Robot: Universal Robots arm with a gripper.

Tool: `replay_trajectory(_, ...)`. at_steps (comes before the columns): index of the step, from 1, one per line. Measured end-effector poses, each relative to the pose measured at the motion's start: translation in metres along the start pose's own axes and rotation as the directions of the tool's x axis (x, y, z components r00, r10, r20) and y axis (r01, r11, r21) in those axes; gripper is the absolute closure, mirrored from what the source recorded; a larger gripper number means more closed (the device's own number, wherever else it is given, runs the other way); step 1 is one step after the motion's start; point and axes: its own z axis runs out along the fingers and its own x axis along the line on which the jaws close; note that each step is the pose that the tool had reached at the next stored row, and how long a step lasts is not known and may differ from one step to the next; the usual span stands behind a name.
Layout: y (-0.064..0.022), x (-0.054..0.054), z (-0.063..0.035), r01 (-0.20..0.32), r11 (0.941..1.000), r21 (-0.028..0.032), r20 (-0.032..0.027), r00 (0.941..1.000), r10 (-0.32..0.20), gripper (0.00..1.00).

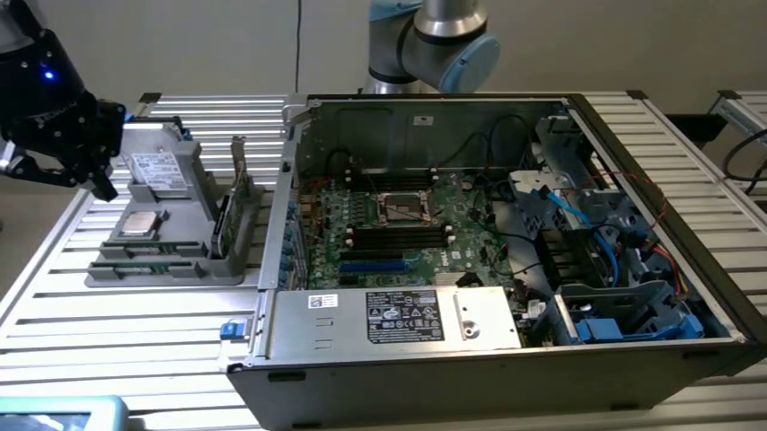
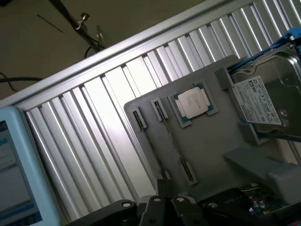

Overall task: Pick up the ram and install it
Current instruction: 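Pick up the ram and move it above insertion slot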

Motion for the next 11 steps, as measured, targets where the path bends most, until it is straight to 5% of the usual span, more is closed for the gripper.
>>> replay_trajectory(6, 0.0000, 0.0000, 0.0001, 0.109, 0.9940, 0.0000, -0.0001, 0.9940, -0.109, 0.89)
replay_trajectory(11, 0.0000, 0.0000, 0.0001, 0.199, 0.9800, 0.0001, -0.0001, 0.9800, -0.199, 0.89)
